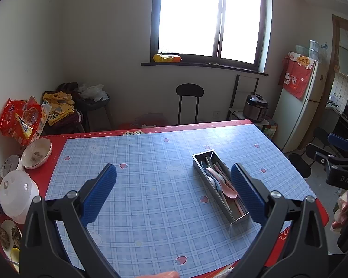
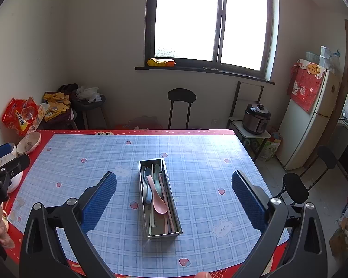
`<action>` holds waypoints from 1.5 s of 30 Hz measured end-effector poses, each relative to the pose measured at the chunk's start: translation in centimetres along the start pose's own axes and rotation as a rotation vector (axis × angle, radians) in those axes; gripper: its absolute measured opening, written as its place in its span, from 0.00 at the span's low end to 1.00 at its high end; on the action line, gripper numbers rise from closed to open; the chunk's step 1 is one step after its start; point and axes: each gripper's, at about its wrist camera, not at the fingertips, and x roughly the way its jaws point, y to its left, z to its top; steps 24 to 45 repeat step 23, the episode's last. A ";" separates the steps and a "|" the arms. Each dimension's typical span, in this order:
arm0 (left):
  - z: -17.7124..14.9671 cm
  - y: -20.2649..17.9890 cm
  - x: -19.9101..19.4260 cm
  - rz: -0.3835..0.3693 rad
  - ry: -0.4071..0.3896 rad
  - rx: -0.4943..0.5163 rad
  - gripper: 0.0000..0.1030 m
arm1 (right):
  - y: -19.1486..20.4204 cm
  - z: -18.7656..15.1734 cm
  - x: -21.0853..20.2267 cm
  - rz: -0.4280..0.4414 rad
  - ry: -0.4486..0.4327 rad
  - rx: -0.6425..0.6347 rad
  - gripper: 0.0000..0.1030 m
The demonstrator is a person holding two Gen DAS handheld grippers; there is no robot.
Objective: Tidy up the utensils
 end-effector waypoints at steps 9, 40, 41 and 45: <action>0.1 -0.6 -0.1 0.001 -0.006 0.019 0.95 | -0.2 0.0 0.2 0.001 0.012 0.007 0.94; 0.0 -0.9 0.1 0.045 -0.009 0.045 0.95 | 0.1 -0.2 0.6 0.004 0.029 -0.002 0.94; 0.0 -0.9 0.1 0.045 -0.009 0.045 0.95 | 0.1 -0.2 0.6 0.004 0.029 -0.002 0.94; 0.0 -0.9 0.1 0.045 -0.009 0.045 0.95 | 0.1 -0.2 0.6 0.004 0.029 -0.002 0.94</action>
